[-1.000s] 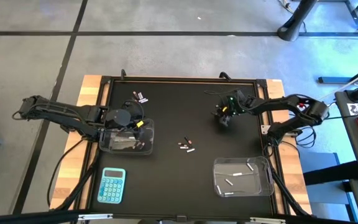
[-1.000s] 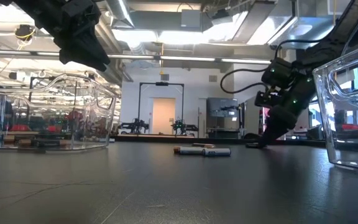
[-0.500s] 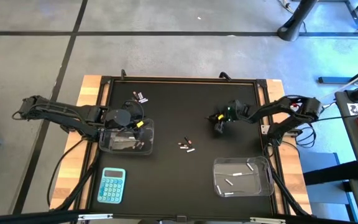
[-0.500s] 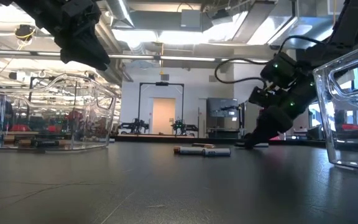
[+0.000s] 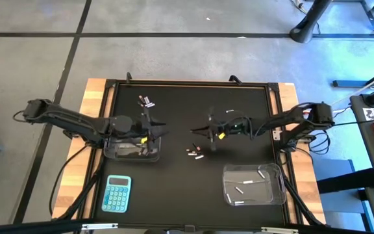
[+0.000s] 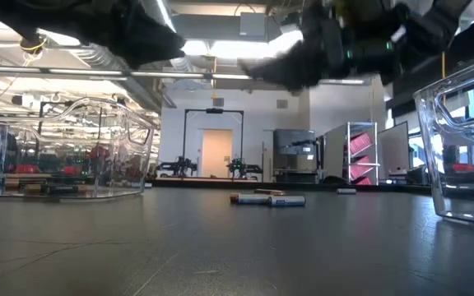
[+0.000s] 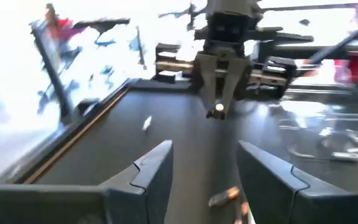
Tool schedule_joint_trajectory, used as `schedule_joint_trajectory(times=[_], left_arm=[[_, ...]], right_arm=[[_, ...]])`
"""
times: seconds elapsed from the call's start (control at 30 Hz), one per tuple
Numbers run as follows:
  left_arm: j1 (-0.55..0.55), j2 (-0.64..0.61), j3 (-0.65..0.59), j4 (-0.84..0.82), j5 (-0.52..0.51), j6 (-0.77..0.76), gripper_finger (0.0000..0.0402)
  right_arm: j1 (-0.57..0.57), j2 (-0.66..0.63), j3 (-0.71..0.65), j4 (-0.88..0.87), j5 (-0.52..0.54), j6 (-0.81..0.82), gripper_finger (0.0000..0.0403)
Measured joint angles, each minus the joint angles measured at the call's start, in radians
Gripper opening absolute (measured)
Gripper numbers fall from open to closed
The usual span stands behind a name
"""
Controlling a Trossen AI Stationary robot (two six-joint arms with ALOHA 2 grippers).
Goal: Sort batteries
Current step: Put the black battery into the left transparent bin
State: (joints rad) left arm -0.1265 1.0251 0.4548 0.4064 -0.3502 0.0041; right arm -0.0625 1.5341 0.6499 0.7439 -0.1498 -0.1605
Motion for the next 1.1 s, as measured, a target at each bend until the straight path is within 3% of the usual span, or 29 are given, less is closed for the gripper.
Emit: schedule_joint_trajectory(times=[0.2,0.3,0.4,0.67,1.1], left_arm=[[0.000,0.187,-0.002,0.340,0.069,0.158,0.0204],[0.000,0.259,-0.002,0.492,0.075,0.162,0.0225],[0.001,0.323,0.005,0.583,0.156,0.166,0.0228],[0.001,0.494,0.112,0.716,0.168,0.247,0.0181],[0.001,0.499,0.130,0.656,0.165,0.240,0.0090]], right_arm=[[0.064,-0.001,0.079,0.004,0.001,-0.055,0.0017],[0.073,-0.001,0.089,0.007,0.001,-0.057,0.0016],[0.072,-0.001,0.089,0.011,0.000,-0.056,0.0016],[0.070,-0.002,0.089,0.016,0.000,-0.055,0.0016],[0.070,-0.002,0.089,0.016,-0.012,-0.055,0.0016]])
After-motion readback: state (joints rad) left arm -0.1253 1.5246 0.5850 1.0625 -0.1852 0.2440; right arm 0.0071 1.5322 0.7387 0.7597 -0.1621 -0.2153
